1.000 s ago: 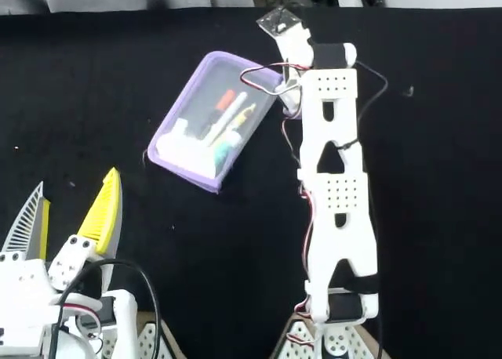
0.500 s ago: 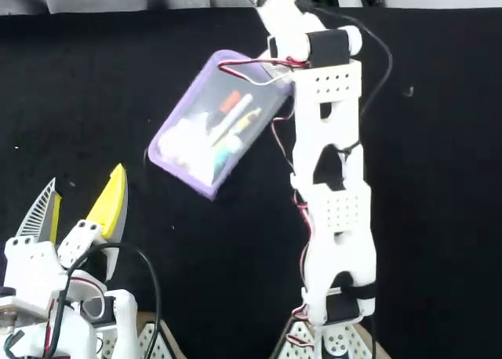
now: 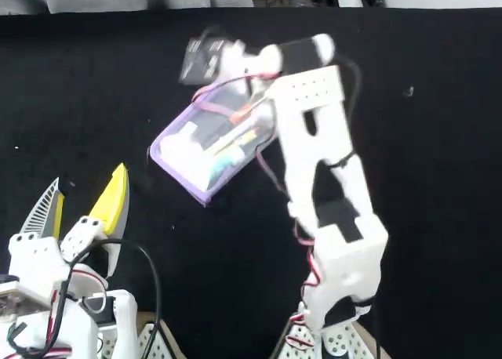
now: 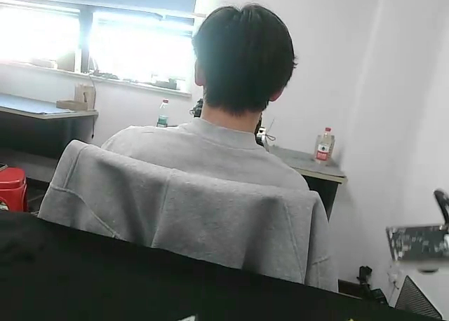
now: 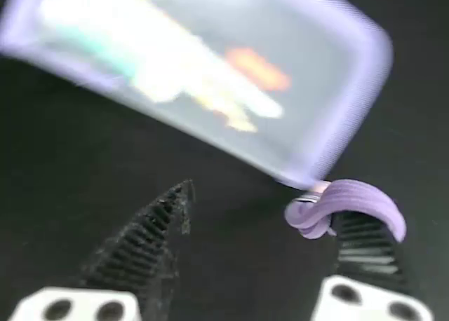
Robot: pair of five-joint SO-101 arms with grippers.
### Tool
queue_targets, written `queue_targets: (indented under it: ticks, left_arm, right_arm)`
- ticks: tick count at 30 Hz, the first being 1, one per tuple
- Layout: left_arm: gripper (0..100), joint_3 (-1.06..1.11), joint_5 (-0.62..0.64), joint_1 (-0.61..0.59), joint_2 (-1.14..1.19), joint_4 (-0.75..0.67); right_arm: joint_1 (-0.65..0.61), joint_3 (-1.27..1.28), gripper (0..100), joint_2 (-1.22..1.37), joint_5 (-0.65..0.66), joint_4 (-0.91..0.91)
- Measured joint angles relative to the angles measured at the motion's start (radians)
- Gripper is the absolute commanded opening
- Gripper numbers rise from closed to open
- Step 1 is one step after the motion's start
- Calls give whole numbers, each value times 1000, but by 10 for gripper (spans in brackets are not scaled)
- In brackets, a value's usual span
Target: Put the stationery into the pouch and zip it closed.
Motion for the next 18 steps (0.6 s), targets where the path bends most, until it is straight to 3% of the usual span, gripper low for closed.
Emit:
queue_targets:
  ticks: [3,9,12,16,18]
  left_arm:
    - [310,57,0,0,0,0]
    - [309,118,0,0,0,0]
    - [228,138,0,0,0,0]
    - [24,189,0,0,0,0]
    - [51,218,0,0,0,0]
  right_arm:
    - [-38,127,312,-35,18,0]
    - [17,49,311,-124,20,0]
    - [84,-38,304,-166,12,0]
    - [157,-129,171,-235,-157,0]
    - [193,-143,93,-273,-285,0]
